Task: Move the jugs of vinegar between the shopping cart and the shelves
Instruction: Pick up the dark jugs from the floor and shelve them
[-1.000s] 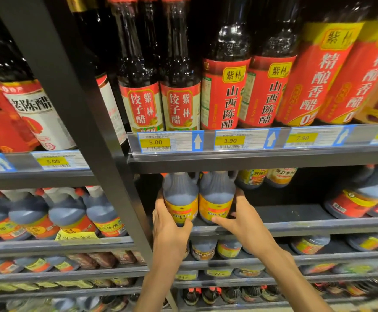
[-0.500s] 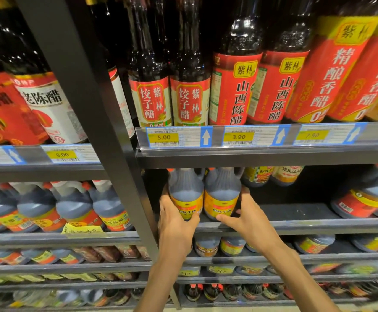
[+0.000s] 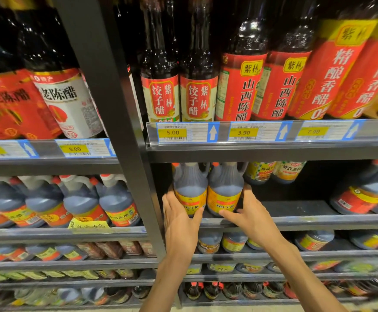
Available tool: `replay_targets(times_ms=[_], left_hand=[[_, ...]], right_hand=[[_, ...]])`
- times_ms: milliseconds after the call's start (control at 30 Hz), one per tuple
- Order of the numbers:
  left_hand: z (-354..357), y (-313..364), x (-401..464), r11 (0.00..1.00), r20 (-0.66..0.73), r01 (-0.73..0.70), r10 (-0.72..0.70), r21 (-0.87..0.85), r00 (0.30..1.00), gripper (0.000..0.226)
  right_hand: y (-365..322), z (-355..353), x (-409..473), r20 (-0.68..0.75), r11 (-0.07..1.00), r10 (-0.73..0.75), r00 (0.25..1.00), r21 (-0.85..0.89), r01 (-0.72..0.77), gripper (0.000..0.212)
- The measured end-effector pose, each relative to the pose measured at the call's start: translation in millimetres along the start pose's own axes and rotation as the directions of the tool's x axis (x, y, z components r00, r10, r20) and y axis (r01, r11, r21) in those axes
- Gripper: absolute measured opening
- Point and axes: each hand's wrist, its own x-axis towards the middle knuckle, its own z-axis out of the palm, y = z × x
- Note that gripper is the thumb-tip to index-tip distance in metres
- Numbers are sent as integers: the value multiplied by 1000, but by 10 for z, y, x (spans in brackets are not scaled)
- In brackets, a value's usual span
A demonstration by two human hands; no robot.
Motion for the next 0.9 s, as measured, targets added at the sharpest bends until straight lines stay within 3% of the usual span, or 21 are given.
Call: replay_targets(times_ms=[900], left_hand=[[-47, 6, 26, 998, -5, -65, 65, -17, 998, 73]], right_hand=[[-162, -10, -103, -69, 997, 12, 998, -71, -17, 74]])
